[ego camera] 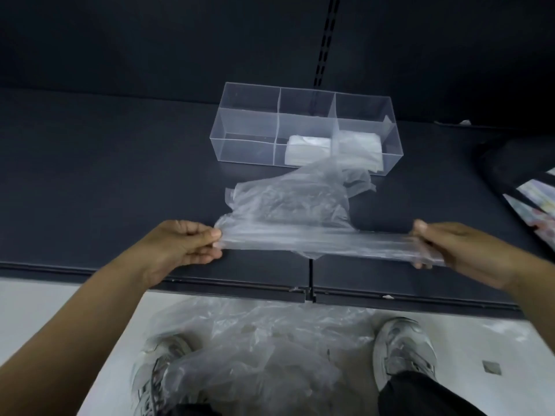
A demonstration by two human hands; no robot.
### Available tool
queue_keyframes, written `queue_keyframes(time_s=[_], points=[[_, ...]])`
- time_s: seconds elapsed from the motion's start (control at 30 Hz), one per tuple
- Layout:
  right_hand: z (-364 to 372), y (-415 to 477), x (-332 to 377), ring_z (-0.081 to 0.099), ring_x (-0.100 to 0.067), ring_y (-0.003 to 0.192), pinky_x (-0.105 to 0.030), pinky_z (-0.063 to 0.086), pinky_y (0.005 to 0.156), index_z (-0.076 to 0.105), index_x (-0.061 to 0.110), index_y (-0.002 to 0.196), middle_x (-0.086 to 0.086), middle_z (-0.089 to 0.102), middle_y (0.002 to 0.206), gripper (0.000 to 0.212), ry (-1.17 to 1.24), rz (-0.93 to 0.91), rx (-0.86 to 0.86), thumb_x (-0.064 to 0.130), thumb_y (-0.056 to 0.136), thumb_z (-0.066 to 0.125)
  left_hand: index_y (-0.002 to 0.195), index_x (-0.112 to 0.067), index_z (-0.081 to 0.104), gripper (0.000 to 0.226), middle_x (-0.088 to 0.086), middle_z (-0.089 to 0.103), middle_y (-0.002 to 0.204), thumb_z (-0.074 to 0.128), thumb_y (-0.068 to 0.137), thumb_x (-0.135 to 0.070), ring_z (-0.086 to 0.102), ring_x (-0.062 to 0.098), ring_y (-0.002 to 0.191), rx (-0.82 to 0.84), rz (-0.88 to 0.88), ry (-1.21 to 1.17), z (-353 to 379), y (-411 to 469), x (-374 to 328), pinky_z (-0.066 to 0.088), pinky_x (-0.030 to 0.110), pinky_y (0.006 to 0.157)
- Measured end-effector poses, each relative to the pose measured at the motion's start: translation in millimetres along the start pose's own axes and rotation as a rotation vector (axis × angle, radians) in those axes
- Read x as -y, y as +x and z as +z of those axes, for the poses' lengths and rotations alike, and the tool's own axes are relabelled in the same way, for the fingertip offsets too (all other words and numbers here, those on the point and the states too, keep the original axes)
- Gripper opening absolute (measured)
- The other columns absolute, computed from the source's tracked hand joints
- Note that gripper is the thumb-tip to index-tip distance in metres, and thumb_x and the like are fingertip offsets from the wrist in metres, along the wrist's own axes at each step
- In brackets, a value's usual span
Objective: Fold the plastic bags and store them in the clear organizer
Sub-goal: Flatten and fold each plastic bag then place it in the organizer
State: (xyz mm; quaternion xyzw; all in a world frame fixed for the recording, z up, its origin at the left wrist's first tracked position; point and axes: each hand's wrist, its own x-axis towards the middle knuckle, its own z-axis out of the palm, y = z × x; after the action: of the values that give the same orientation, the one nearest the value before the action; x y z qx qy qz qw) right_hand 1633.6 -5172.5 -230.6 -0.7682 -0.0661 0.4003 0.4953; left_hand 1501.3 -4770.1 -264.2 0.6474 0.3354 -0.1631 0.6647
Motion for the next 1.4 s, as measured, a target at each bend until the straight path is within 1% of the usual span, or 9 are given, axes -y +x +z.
queue_keyframes(time_s=[0.2,0.37,0.47,0.6,0.8,1.03,1.17,1.3,1.4], points=[[11.0,-5.3,-21.7,0.048,-0.014,0.049,-0.022,0.040,0.048,0.060,0.002,0.082,-0.009,0.059,0.052,0.018,-0.113,0.154,-0.225,0.007,0.076,0.076,0.088,-0.001,0.067,0.012,0.016,0.073,0.074,0.073,0.082,-0.010,0.070,0.020,0.059,0.029,-0.064,0.247,12.9,-12.2,15.9,0.053,0.020,0.050],[2.9,-1.7,-11.0,0.060,-0.007,0.052,-0.025,0.043,0.054,0.065,0.016,0.086,-0.001,0.069,0.067,0.024,-0.472,0.122,-0.396,0.039,0.084,0.068,0.099,-0.010,0.063,0.039,0.013,0.072,0.072,0.081,0.070,-0.029,0.070,0.024,0.061,0.144,-0.117,0.371,9.7,-23.3,5.8,0.053,0.025,0.051],[6.2,24.8,10.6,0.071,-0.020,0.069,-0.029,0.056,0.055,0.060,0.007,0.107,-0.015,0.072,0.090,0.040,0.008,0.152,-0.416,0.044,0.091,0.058,0.094,-0.011,0.068,0.060,0.005,0.065,0.061,0.072,0.055,-0.055,0.063,0.019,0.051,-0.006,-0.051,0.275,9.8,-16.5,-6.5,0.049,0.023,0.046],[30.0,63.0,38.1,0.073,-0.033,0.078,-0.034,0.058,0.053,0.053,-0.002,0.107,-0.026,0.071,0.090,0.069,0.511,0.392,-0.180,0.064,0.086,0.050,0.081,-0.008,0.068,0.053,0.000,0.055,0.055,0.073,0.055,-0.054,0.053,0.011,0.046,-0.018,-0.039,0.226,19.7,-7.2,-9.0,0.042,0.020,0.041],[36.9,97.8,53.2,0.051,-0.005,0.036,-0.014,0.043,0.037,0.055,0.006,0.080,-0.008,0.059,0.054,0.013,0.507,0.241,-0.355,0.009,0.088,0.065,0.089,-0.009,0.071,0.021,-0.004,0.057,0.049,0.076,0.079,-0.026,0.055,0.007,0.042,-0.118,-0.040,0.150,26.5,6.9,-5.0,0.044,0.018,0.039],[0.6,65.2,20.3,0.057,-0.001,0.045,-0.009,0.045,0.046,0.060,0.006,0.090,-0.008,0.061,0.070,0.015,0.029,-0.051,-0.638,-0.004,0.082,0.068,0.081,-0.009,0.069,0.009,0.007,0.067,0.078,0.068,0.084,-0.018,0.065,0.013,0.072,-0.171,0.125,-0.078,21.0,7.5,-15.9,0.057,0.017,0.065],[6.6,51.0,27.0,0.059,-0.020,0.101,-0.022,0.045,0.089,0.062,0.011,0.114,-0.007,0.058,0.112,0.032,-0.572,-0.240,-0.864,0.013,0.083,0.069,0.079,-0.018,0.072,0.013,0.002,0.074,0.084,0.068,0.086,-0.028,0.067,0.010,0.082,-0.093,0.376,0.203,41.5,-0.4,-29.9,0.051,0.016,0.080],[63.3,43.4,92.6,0.040,0.010,0.125,-0.010,0.030,0.099,0.046,0.040,0.132,0.029,0.047,0.131,0.067,-0.469,-0.490,-0.175,0.066,0.073,0.064,0.077,-0.023,0.070,0.011,-0.004,0.074,0.083,0.072,0.081,-0.033,0.067,0.004,0.077,-0.029,0.554,0.257,61.3,-13.8,-49.9,0.050,0.011,0.075],[97.6,59.0,113.1,0.053,0.013,0.102,-0.014,0.040,0.088,0.059,0.033,0.113,0.025,0.062,0.110,0.045,-0.543,-0.416,0.173,0.053,0.076,0.072,0.081,-0.022,0.069,0.021,-0.004,0.073,0.085,0.069,0.077,-0.042,0.068,0.008,0.081,0.018,0.609,0.187,70.5,-23.5,-56.6,0.053,0.017,0.079]])
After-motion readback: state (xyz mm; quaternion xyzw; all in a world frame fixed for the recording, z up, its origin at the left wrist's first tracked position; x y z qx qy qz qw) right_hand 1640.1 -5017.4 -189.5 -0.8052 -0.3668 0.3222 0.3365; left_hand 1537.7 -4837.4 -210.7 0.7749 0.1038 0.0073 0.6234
